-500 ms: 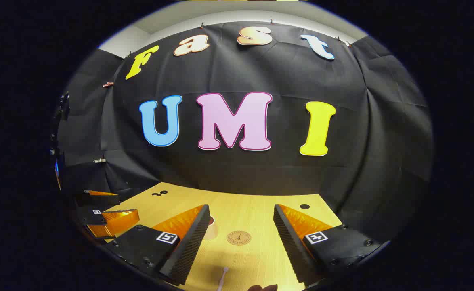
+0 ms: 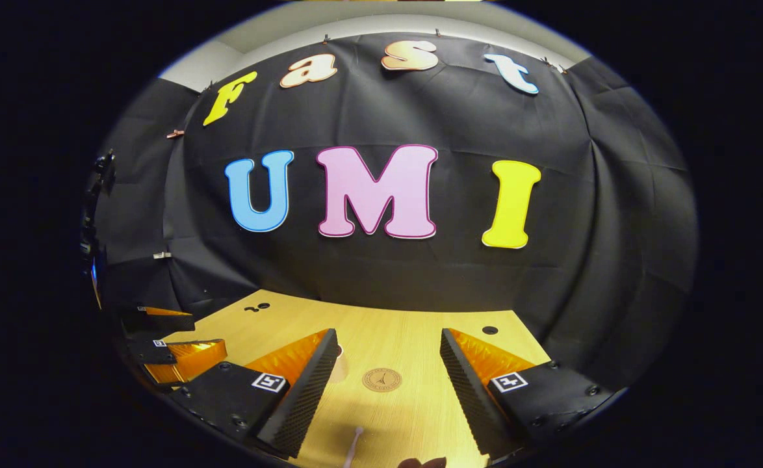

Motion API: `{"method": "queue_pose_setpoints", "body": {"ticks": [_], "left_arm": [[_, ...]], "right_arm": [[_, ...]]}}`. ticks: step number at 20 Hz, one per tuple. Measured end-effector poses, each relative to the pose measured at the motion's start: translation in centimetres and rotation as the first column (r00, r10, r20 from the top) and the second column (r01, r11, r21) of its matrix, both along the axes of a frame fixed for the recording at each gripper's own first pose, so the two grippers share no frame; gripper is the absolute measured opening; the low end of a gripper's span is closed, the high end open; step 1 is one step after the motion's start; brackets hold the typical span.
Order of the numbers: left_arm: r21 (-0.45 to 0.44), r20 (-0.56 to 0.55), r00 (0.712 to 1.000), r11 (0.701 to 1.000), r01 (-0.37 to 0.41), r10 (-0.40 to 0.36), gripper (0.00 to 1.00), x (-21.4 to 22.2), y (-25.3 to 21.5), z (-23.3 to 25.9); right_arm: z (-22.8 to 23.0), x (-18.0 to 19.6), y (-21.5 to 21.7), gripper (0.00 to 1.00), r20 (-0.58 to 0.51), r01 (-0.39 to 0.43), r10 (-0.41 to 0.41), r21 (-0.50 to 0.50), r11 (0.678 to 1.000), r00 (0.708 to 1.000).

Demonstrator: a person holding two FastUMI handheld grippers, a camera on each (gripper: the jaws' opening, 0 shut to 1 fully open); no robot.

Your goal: Put the toothbrush and toothpaste on the desktop into the cup, then pick up the cup and place it on the coaster on the desktop.

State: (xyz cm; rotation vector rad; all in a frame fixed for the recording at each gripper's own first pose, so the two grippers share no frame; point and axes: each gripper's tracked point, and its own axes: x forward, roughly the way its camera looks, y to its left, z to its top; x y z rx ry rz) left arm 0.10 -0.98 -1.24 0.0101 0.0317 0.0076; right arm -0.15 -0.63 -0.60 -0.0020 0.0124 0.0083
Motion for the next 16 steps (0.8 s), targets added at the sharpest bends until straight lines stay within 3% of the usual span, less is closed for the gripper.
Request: {"method": "queue_pose_setpoints", "body": {"ticks": [5, 9, 14, 15, 16], "left_arm": [[-0.001, -0.018, 1.0, 1.0, -0.007, 0.007, 1.0, 0.3, 0.0, -0.6], [-0.037, -0.145, 0.989, 0.999, -0.023, 0.017, 0.99, 1.1, -0.2, -4.3], [-0.174, -0.361, 0.931, 0.985, -0.014, -0.051, 1.0, 2.4, -2.6, -10.6], [-0.193, -0.405, 0.912, 0.981, -0.021, -0.06, 0.97, 2.5, -3.0, -11.9], [-0.204, -0.446, 0.893, 0.979, -0.027, -0.068, 0.87, 2.5, -3.4, -13.6]], "right_arm": [[-0.6, 0.2, 0.0, 0.97, -0.015, -0.004, 0.004, -0.001, 1.0, 1.0], [-1.4, -0.1, -0.4, 0.97, -0.038, -0.001, 0.001, -0.004, 1.0, 0.999], [-3.1, -0.9, -1.3, 0.97, -0.076, -0.001, 0.002, 0.014, 1.0, 0.997], [-3.4, -1.0, -1.6, 0.97, -0.084, 0.001, 0.0, 0.014, 1.0, 0.996], [-3.6, -1.2, -1.9, 0.97, -0.09, 0.003, -0.002, 0.012, 1.0, 0.996]]}}
